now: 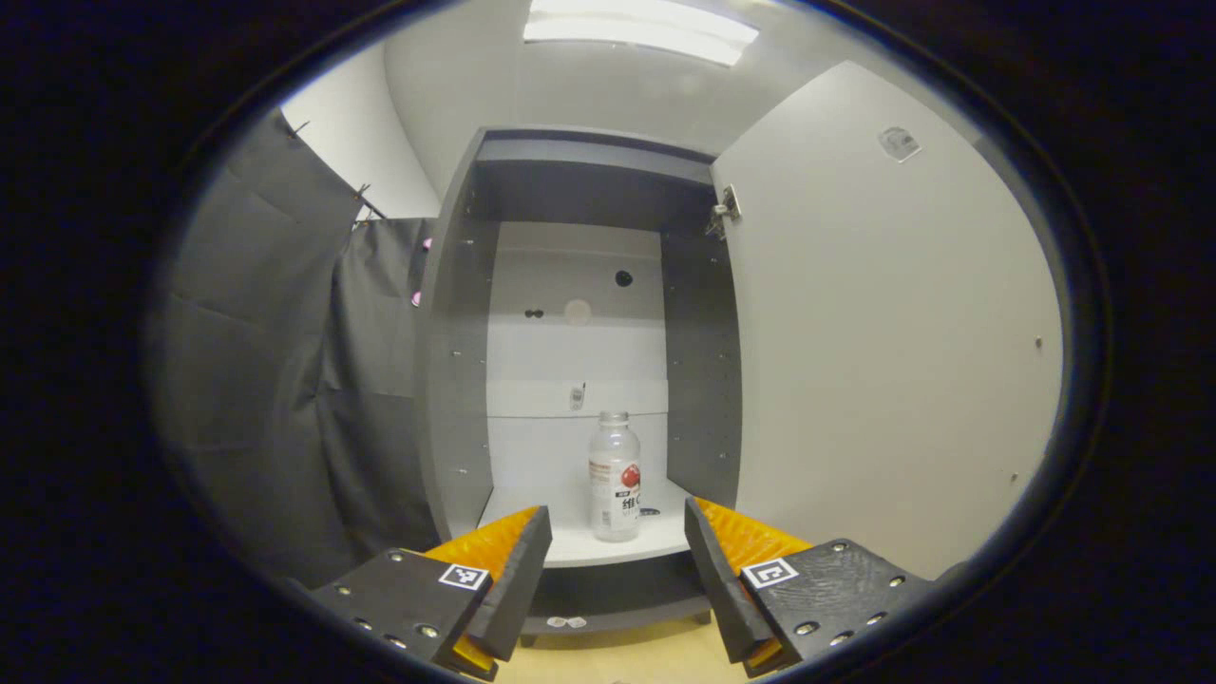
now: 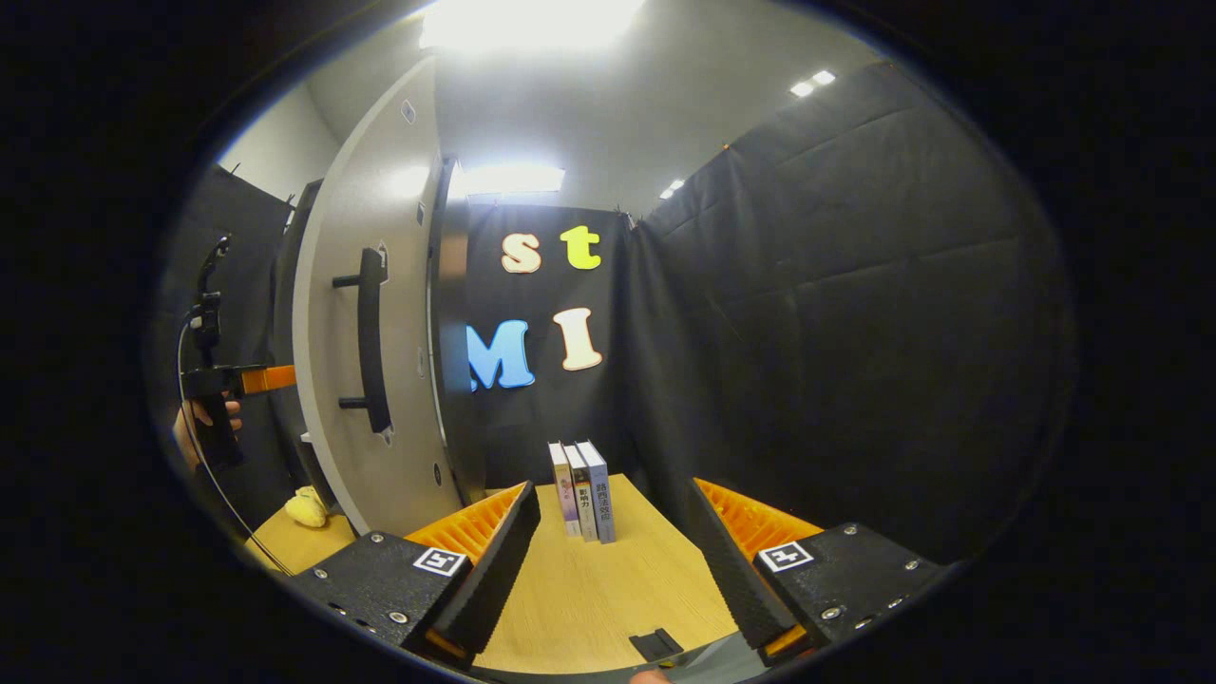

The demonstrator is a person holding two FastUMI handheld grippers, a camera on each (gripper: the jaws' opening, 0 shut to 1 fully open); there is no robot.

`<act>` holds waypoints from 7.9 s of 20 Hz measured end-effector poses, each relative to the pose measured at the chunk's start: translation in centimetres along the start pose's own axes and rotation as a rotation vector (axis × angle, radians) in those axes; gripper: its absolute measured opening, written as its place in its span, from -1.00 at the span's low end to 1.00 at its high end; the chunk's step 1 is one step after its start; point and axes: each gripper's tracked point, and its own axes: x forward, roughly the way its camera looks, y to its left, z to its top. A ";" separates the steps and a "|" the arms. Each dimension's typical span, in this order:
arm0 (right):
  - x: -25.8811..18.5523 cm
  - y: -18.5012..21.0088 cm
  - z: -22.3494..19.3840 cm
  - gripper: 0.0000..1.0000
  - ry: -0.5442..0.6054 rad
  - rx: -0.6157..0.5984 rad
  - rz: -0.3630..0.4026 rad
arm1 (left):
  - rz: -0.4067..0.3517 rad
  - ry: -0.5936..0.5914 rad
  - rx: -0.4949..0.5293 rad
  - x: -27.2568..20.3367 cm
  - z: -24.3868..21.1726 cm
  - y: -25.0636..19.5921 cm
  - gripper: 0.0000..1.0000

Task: Open the cabinet door with the right hand, grasp the bottle in the cabinet with the left hand and place it on the coaster, then close the cabinet door with the right hand.

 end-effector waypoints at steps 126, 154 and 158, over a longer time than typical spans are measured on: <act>-2.7 5.6 -8.9 0.90 0.132 -0.098 0.213 | 0.188 0.300 -0.027 -28.5 -38.3 2.0 0.46; -2.2 4.6 -1.1 0.90 -0.018 0.040 0.224 | 0.249 0.280 -0.033 -33.5 -22.4 1.0 0.63; -0.8 4.0 0.6 0.89 -0.027 0.036 0.185 | 0.274 0.293 -0.009 -34.5 -18.9 1.6 0.62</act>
